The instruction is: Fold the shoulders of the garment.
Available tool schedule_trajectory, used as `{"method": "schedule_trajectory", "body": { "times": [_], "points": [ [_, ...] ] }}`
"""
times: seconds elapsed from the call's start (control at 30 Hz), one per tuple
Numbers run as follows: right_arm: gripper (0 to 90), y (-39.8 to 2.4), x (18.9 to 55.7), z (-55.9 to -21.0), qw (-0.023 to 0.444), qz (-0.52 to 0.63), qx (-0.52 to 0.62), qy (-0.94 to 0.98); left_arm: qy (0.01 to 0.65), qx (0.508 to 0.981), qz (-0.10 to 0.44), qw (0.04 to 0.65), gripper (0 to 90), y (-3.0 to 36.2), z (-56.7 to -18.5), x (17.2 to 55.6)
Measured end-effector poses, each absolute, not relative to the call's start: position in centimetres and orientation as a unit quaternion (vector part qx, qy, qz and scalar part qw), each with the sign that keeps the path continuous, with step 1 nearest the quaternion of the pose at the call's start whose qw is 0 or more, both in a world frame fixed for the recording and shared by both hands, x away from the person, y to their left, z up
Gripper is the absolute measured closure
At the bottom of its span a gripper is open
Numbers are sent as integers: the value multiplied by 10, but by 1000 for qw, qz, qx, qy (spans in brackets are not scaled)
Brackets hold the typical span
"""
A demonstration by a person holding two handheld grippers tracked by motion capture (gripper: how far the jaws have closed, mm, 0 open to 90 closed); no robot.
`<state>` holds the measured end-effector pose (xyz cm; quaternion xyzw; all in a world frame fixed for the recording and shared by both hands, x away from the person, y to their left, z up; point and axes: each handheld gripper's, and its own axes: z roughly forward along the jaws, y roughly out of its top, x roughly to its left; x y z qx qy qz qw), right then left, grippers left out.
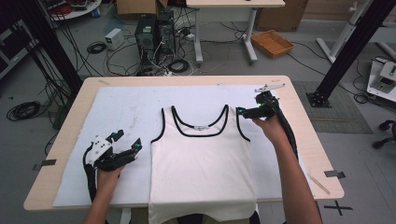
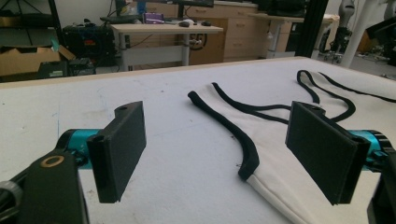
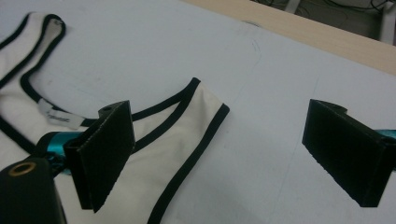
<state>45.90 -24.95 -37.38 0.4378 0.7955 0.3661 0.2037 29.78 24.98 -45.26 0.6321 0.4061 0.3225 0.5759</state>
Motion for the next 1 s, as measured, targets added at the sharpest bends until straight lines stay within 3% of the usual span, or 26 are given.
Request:
{"method": "schedule_trajectory", "body": {
  "times": [0.1,0.2,0.5,0.63,0.67,0.73,0.77,0.8,0.83,1.0],
  "points": [
    [181,-242,471,-377,203,355,435,803,406,634,323,573,203,249,-453,297],
    [181,-238,479,-381,211,337,434,808,406,634,323,573,203,249,-452,297],
    [186,-228,507,-420,174,285,478,813,403,639,322,570,203,248,-452,298],
    [414,-217,513,-437,169,280,470,820,407,637,321,570,204,249,-452,298],
    [414,-217,513,-437,169,280,470,820,407,637,321,570,204,249,-452,298],
    [665,-216,514,-437,161,300,450,826,411,635,317,572,204,250,-452,299],
    [741,-214,513,-437,159,303,441,830,413,635,315,572,204,250,-452,299],
    [741,-214,513,-437,159,303,441,830,413,635,315,572,205,250,-452,299],
    [842,-211,511,-436,158,301,425,839,413,637,313,570,205,250,-452,300],
    [858,-211,499,-423,178,320,414,834,412,638,314,570,205,249,-452,299]
  ]
}}
